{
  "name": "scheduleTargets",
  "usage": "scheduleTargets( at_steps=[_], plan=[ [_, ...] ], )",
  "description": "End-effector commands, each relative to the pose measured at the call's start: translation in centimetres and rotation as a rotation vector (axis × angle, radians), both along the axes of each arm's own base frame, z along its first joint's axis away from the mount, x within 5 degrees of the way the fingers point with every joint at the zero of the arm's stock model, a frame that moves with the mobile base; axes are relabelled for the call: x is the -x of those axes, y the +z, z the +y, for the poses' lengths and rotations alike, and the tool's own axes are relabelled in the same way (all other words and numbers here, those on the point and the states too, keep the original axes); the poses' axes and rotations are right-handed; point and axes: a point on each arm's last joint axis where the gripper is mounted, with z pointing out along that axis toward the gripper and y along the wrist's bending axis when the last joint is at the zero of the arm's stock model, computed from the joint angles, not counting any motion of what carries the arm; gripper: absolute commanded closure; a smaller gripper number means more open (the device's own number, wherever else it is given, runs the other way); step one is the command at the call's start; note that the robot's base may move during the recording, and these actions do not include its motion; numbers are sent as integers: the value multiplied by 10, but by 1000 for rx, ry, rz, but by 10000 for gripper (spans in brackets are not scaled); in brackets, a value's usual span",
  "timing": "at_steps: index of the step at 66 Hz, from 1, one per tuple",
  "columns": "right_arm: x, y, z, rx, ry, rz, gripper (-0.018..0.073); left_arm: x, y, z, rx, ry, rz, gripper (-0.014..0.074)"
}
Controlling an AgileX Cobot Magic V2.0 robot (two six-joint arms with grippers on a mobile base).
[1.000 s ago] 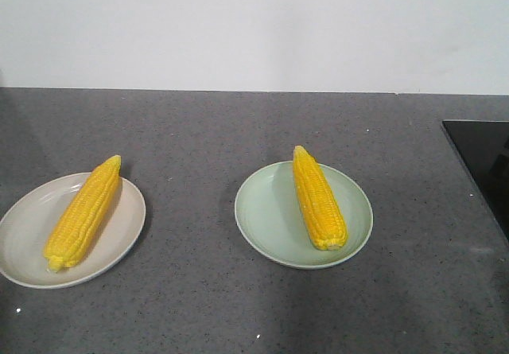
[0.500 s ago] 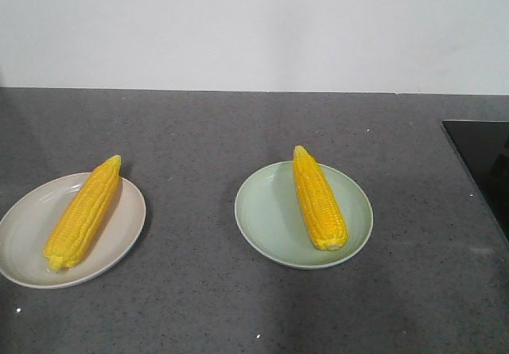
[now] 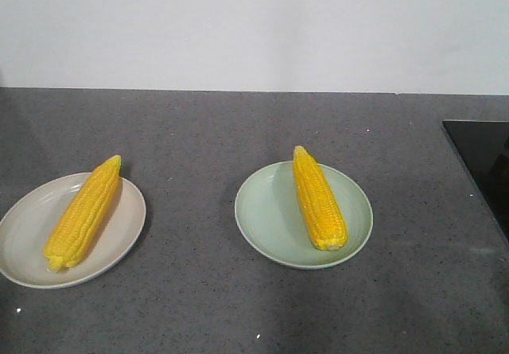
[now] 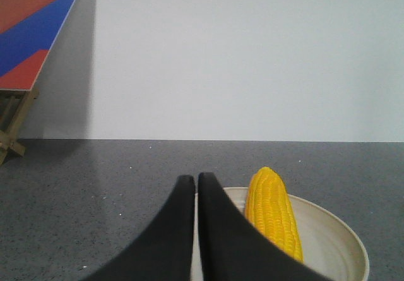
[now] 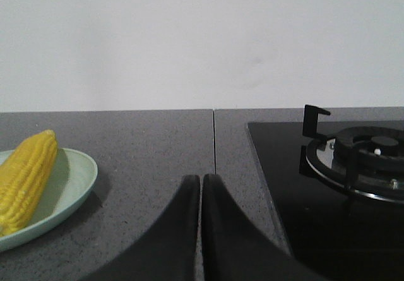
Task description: Distribute corn equally
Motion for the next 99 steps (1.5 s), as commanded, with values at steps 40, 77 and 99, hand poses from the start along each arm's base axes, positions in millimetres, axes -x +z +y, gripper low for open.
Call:
scheduleTargets(
  at_steps=[40, 77, 99],
  plan=[
    [0, 4, 1, 39, 13, -107, 561, 2, 3, 0, 16, -5, -81, 603],
    [0, 7, 3, 13, 46, -141, 561, 2, 3, 0, 16, -5, -81, 603],
    [0, 6, 3, 13, 46, -139, 561, 2, 3, 0, 16, -5, -81, 603]
  ],
)
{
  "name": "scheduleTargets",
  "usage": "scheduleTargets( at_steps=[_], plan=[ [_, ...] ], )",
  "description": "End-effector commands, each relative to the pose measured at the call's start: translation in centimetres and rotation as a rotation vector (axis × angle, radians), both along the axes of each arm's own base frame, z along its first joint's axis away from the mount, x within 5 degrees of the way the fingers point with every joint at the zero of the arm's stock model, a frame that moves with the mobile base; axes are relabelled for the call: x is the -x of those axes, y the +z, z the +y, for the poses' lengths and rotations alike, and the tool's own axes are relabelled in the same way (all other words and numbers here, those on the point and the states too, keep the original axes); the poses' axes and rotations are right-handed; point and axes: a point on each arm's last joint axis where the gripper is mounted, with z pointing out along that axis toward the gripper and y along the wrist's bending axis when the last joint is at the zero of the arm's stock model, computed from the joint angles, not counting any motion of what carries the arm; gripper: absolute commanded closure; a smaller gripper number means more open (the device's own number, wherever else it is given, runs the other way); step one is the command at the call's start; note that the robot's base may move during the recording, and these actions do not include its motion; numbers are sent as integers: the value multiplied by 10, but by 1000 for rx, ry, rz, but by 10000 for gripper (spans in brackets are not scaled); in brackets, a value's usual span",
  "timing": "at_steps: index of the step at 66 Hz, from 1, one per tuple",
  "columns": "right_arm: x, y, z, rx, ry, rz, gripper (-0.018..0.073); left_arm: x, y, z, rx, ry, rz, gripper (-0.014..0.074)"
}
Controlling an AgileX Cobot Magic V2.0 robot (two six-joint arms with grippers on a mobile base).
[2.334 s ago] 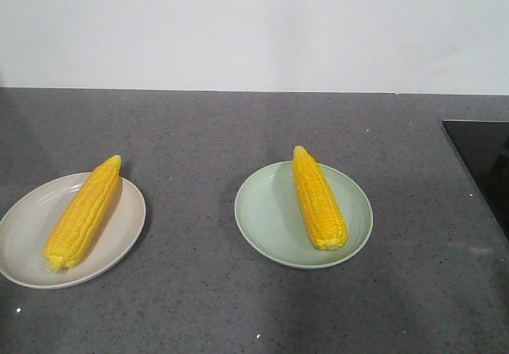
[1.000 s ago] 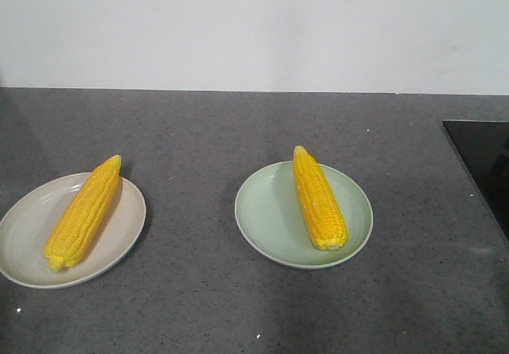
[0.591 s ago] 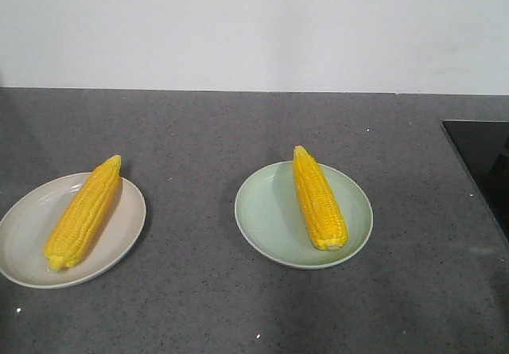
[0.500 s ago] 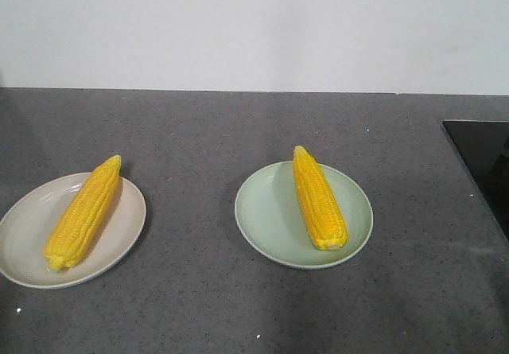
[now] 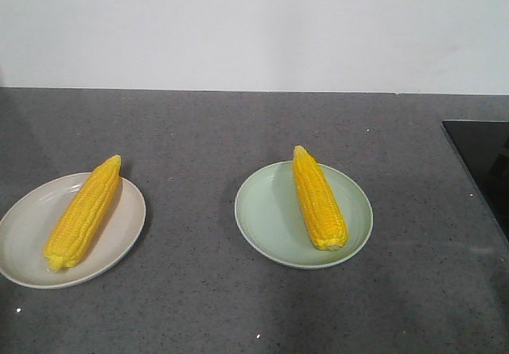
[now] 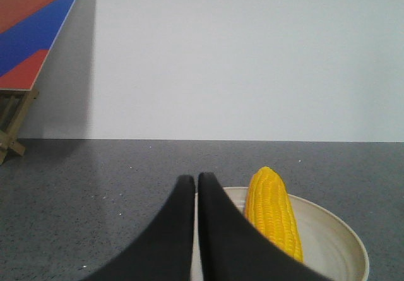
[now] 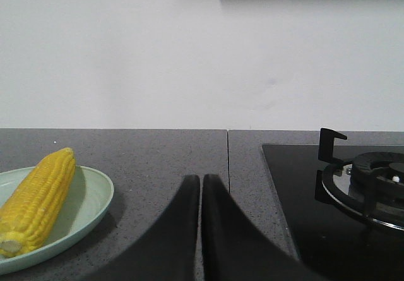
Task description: Distribute corn equally
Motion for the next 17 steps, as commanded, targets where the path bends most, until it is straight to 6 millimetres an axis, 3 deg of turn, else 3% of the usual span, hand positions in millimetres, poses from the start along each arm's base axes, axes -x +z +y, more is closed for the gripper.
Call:
scheduleTargets(
  at_steps=[1, 17],
  plan=[
    [0, 4, 0, 5, 3, -74, 561, 2, 4, 0, 16, -5, -82, 603],
    [0, 4, 0, 5, 3, -74, 561, 2, 4, 0, 16, -5, -82, 603]
  ],
)
